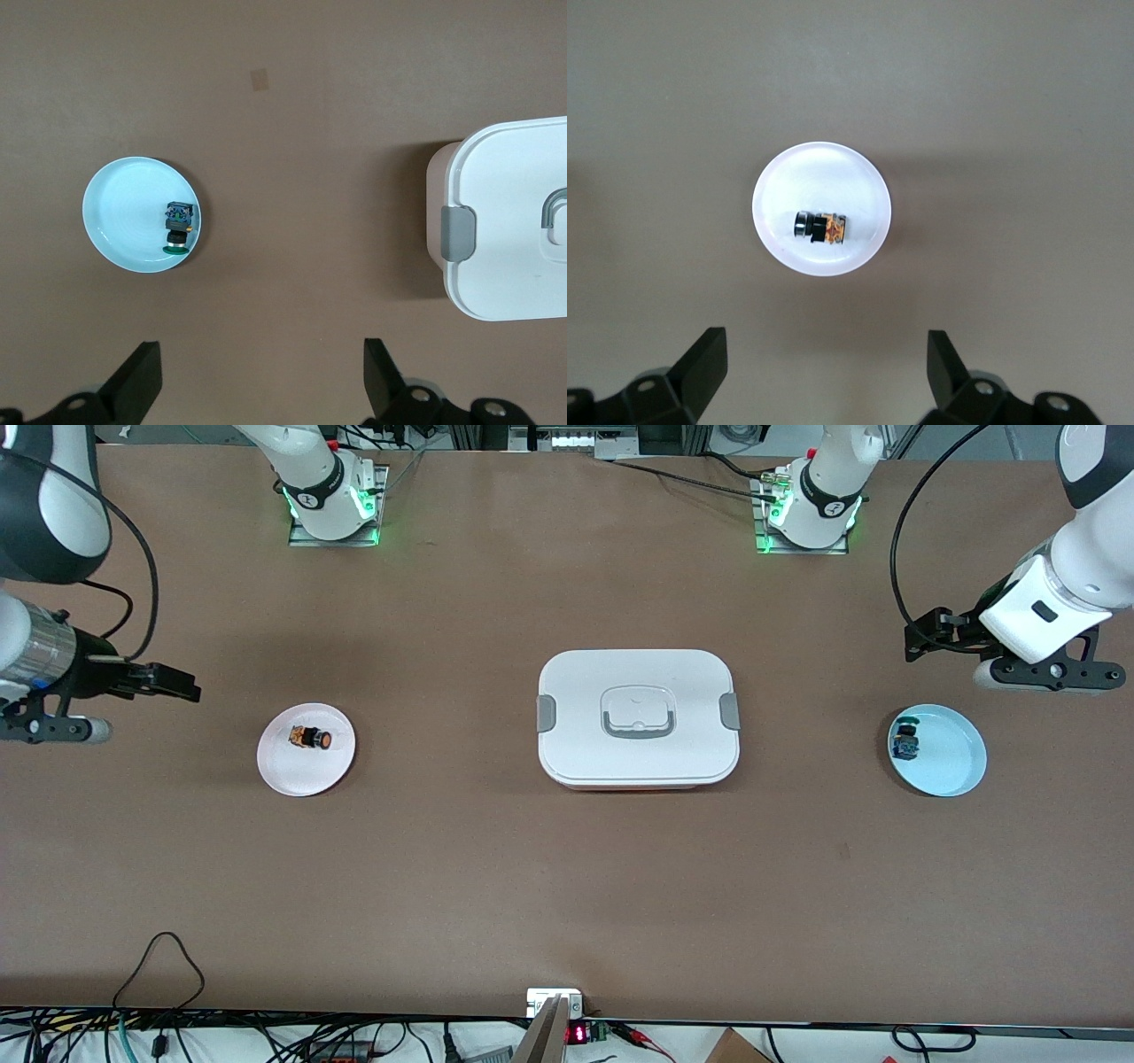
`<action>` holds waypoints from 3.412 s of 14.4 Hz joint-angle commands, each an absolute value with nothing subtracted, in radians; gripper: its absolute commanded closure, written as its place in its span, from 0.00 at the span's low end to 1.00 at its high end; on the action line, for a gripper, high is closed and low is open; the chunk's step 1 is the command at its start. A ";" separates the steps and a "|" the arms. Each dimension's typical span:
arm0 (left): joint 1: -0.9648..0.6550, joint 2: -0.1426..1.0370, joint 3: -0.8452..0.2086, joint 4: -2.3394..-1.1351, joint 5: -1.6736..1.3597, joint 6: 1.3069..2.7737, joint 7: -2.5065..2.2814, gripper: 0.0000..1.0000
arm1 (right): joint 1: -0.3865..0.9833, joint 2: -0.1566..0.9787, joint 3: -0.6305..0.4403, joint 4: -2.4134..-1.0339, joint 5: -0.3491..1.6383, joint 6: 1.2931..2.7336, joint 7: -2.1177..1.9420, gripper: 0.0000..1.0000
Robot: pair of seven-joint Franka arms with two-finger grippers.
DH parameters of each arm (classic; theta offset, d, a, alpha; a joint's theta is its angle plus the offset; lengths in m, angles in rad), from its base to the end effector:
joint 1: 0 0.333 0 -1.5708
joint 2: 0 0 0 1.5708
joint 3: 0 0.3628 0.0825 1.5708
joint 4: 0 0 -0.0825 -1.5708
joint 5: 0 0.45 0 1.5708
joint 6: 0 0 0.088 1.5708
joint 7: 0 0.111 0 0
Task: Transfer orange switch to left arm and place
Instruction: 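Move the right gripper over the orange switch on the white plate, then lower the right gripper and close it on the orange switch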
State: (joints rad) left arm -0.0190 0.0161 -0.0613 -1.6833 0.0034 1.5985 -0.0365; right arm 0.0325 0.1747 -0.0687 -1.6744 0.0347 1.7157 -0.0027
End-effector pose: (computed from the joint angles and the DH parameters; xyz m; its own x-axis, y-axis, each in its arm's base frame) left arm 0.6196 -0.0492 0.5993 0.9940 -0.0436 -0.1005 -0.0444 -0.9990 -0.0061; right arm 0.6718 -0.0181 0.5102 0.9904 -0.0387 -0.1326 -0.0420 -0.9989 -0.0218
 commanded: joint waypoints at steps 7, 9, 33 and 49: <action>-0.018 0.002 -0.061 -1.694 0.021 1.597 -0.040 0.00 | 0.084 0.186 -0.067 -1.926 0.041 1.998 -0.006 0.00; -0.018 0.000 -0.061 -1.694 0.020 1.595 -0.040 0.00 | 0.110 0.198 -0.067 -1.966 0.038 2.058 -0.006 0.00; -0.018 -0.006 -0.061 -1.695 0.020 1.588 -0.040 0.00 | 0.117 0.403 -0.067 -2.089 0.046 2.321 0.009 0.00; -0.018 -0.006 -0.063 -1.695 0.020 1.586 -0.040 0.00 | 0.135 0.433 -0.066 -2.157 0.052 2.464 0.097 0.00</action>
State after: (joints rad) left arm -0.0190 0.0112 -0.0606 -1.6839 0.0041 1.5843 -0.0365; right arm 0.1214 0.4397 -0.0690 -2.1297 0.0380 2.4303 0.0661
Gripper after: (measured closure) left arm 0.000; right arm 0.000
